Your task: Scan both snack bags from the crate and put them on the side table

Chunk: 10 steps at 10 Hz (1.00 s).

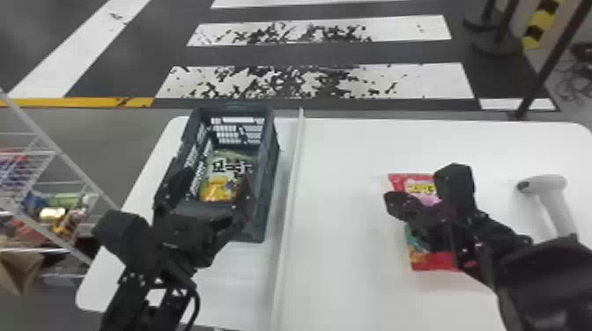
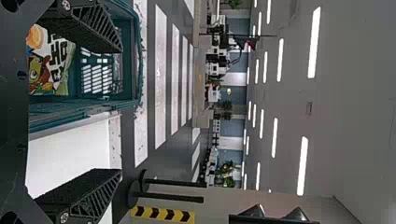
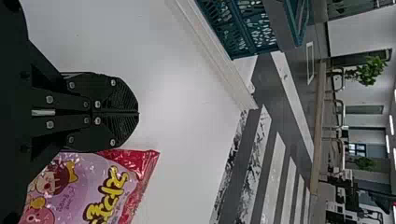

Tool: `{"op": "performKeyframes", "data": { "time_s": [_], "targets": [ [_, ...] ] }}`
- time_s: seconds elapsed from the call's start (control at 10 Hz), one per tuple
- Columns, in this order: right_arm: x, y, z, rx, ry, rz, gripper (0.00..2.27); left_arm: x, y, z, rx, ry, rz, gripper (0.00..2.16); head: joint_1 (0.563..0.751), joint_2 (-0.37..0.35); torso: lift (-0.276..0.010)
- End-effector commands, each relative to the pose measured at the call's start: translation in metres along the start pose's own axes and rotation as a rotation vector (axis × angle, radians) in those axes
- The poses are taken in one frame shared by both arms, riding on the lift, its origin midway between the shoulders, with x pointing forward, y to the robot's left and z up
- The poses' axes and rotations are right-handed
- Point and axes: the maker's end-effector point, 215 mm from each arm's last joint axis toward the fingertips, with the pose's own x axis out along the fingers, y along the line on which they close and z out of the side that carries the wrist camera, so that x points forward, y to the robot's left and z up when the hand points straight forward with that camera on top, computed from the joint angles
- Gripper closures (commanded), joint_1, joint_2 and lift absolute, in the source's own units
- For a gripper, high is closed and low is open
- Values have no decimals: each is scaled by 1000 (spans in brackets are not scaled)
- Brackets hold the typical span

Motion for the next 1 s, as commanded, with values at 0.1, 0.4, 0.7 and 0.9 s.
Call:
{"op": "performKeyframes", "data": {
  "time_s": [0.1, 0.4, 0.7, 0.9],
  "targets": [
    [7, -4, -23, -18, 51, -7, 2246, -1, 3, -1, 2, 2, 4, 83, 695, 161, -87],
    [4, -20, -26, -17, 56, -34, 2246, 0, 2, 0, -1, -2, 5, 83, 695, 146, -87],
    [-1, -30, -25, -21, 43, -47, 2246, -1, 3, -1, -2, 3, 7, 83, 695, 129, -87],
    [-24, -8, 14, -2, -75, -8, 1767, -1, 3, -1, -2, 3, 8, 83, 695, 129, -87]
  ]
}}
